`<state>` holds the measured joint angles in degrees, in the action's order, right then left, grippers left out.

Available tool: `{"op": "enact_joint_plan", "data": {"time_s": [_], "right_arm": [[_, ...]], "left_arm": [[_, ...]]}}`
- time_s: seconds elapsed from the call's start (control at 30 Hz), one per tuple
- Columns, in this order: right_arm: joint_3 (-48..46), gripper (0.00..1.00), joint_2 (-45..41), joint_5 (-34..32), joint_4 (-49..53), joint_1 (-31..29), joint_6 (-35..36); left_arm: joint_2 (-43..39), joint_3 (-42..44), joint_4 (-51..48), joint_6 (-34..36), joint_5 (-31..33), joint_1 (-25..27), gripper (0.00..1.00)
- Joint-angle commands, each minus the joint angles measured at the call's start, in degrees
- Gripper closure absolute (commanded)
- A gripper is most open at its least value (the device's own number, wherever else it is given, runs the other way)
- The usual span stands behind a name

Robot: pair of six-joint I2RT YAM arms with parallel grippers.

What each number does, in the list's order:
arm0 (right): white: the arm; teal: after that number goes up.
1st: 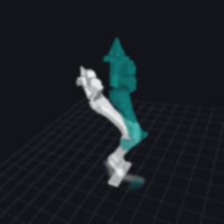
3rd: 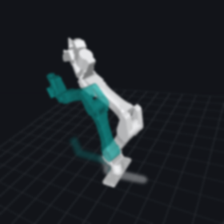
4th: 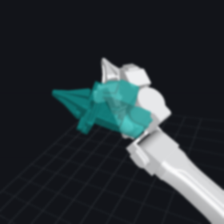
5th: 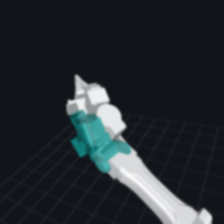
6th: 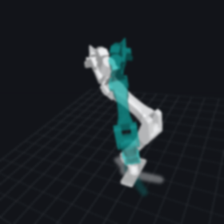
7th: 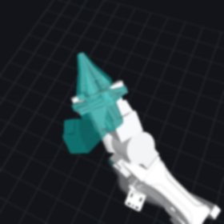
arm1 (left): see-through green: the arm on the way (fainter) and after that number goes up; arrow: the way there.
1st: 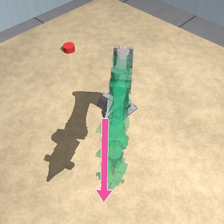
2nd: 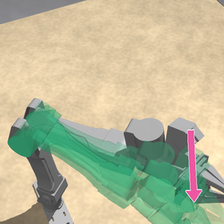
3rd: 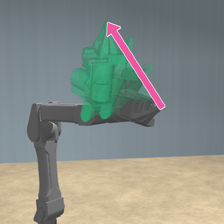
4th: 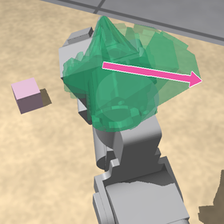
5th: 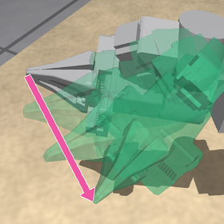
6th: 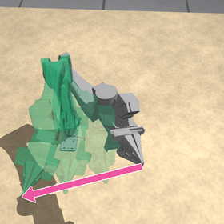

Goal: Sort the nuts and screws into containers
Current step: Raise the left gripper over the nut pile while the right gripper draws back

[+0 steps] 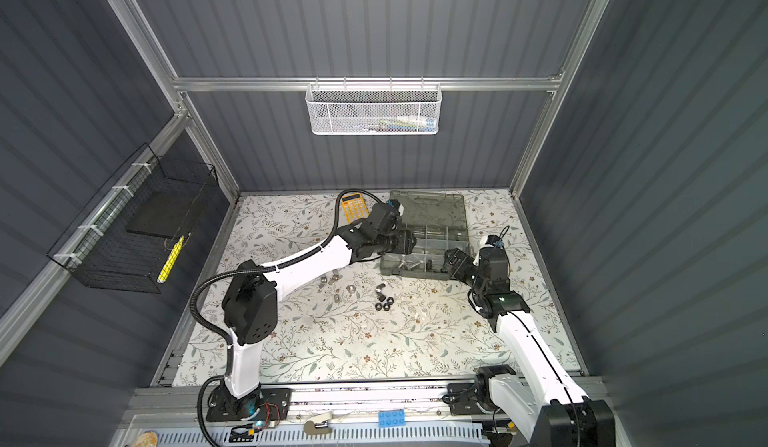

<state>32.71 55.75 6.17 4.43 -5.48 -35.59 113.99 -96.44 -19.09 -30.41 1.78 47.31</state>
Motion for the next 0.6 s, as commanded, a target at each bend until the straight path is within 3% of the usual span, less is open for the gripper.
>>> {"op": "enact_joint_plan", "data": {"time_s": [0.0, 0.37, 0.57], "right_arm": [[1.1, 0.01, 1.2, -1.1, 0.6, -2.3, 1.9], [7.5, 0.01, 7.9, -5.7, 3.8, -13.4, 7.0], [11.8, 0.02, 16.0, -7.1, 6.6, -20.4, 8.3]], "left_arm": [[-5.4, 6.2, 2.4, -0.6, 0.5, -2.3, 0.28], [-19.8, 25.4, 5.3, -1.4, 1.9, -7.0, 0.00], [-25.9, 33.7, 6.4, -1.6, 1.2, -9.4, 0.00]]}}
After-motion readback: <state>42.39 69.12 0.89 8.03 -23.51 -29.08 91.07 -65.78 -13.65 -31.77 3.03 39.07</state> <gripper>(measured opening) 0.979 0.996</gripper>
